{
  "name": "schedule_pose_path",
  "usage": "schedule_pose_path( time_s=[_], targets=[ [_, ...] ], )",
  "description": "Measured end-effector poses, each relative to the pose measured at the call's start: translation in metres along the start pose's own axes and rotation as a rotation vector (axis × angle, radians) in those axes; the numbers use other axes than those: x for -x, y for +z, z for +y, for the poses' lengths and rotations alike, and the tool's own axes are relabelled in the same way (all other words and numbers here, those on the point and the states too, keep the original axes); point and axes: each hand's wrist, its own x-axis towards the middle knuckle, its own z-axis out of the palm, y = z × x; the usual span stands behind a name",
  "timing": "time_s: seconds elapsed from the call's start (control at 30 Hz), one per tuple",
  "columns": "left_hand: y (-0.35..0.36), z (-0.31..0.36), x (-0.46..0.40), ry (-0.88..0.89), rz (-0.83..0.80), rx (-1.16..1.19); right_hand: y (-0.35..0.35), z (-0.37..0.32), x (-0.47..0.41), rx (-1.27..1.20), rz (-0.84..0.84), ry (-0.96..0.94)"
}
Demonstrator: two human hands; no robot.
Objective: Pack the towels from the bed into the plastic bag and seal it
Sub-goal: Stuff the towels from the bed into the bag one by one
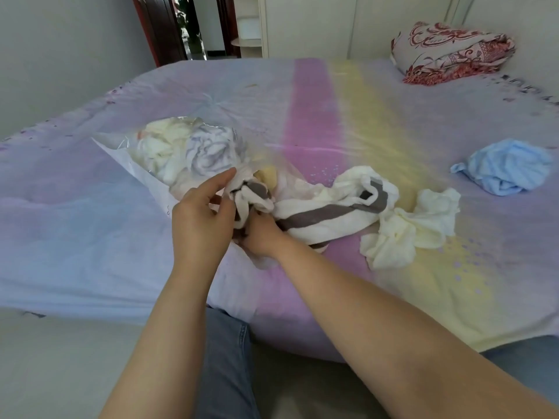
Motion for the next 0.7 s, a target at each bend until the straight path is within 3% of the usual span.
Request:
schedule_pose_path(
  time_s=[0.07,0.13,0.2,0.27,0.3,0.4,0.43,0.47,0.53,0.63,0.7],
  targets=[
    [-0.001,-0.003,0.000,0.022,-0.025,-0.041,-0.015,0.006,0.010,0.000,-0.145,-0.071],
    [0.002,-0.005,0.001,0.055,-0.061,-0.098,-0.042,0.013,0.032,-0.204,-0.106,-0.061],
    [0.005,-0.004,0.003,0.081,-0.073,-0.126,-0.069,0.034,0.051,-0.330,0.280,0.020],
    [0.007,-0.004,0.004,0.089,-0.072,-0.136,-0.094,0.065,0.062,-0.054,0.639,0.210],
    [0.008,-0.004,0.004,0.089,-0.070,-0.140,-0.107,0.086,0.065,0.137,0.601,0.345],
    [0.010,-0.003,0.006,0.091,-0.071,-0.158,-0.132,0.145,0.056,0.405,0.109,0.628],
    [0.009,-0.001,0.008,0.093,-0.073,-0.166,-0.133,0.158,0.053,0.371,0.049,0.647],
    [0.008,-0.001,0.009,0.103,-0.074,-0.176,-0.132,0.164,0.052,0.317,0.101,0.637],
    [0.004,-0.004,0.009,0.151,-0.071,-0.199,-0.124,0.156,0.052,0.212,0.412,0.568],
    [-0.001,-0.013,0.007,0.302,0.000,-0.327,-0.115,0.105,0.066,0.002,0.973,0.297],
    [0.001,-0.021,0.008,0.469,0.069,-0.461,-0.097,0.057,0.085,-0.245,1.133,0.011]
  ],
)
